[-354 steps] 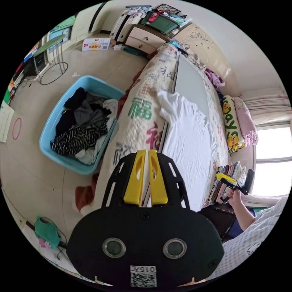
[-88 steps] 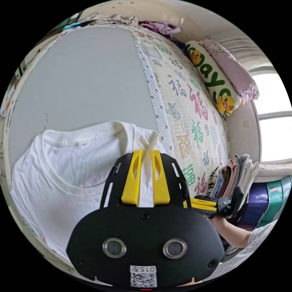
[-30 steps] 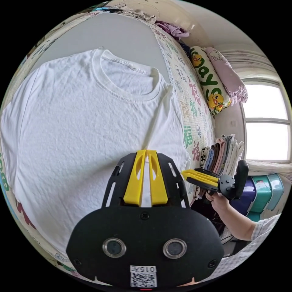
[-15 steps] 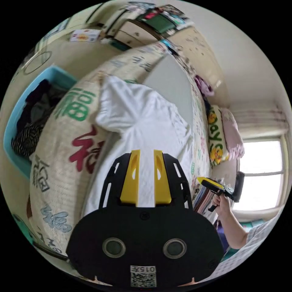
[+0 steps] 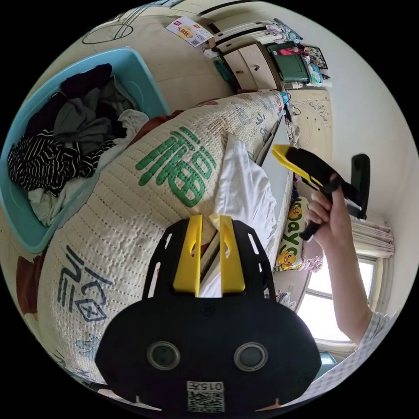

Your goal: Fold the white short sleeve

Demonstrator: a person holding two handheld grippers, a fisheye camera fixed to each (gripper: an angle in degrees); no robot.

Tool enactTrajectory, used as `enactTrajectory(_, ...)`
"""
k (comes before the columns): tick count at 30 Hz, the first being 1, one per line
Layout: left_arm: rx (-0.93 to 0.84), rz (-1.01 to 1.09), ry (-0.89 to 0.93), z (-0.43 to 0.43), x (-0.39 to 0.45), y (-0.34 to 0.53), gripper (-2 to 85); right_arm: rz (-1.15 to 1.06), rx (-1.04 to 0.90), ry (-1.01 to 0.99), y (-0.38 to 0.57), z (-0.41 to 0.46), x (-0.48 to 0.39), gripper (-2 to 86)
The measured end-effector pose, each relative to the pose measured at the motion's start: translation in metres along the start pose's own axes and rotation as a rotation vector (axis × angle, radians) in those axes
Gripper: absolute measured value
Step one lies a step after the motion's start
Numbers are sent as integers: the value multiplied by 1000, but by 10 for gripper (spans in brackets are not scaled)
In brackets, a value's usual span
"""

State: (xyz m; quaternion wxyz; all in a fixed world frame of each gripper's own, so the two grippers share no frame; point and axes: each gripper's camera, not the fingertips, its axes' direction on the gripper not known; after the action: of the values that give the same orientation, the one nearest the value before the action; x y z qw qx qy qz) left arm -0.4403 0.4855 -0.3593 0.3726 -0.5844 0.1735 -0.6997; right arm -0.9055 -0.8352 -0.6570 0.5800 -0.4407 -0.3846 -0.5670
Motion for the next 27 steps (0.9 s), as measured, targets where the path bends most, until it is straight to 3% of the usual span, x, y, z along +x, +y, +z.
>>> enactTrajectory(5, -9, 4, 56, -4, -13, -4, 29, -1, -150, 42, -54, 34, 6, 89)
enactTrajectory(9, -34, 37, 46, -5, -13, -8, -1, -23, -183, 134, -64, 32, 10, 4)
enactTrajectory(13, 3, 83, 50, -20, -6, -7, -7, -8, -108, -81, -57, -3, 32, -8)
enactTrajectory(20, 18, 337, 38, -38, 48, 19, -7, 47, 212, -179, 59, -127, 95, -10)
enactTrajectory(27, -147, 555, -87, 3, 86, 72, -3, 211, 86, -98, 199, -119, 159, -3)
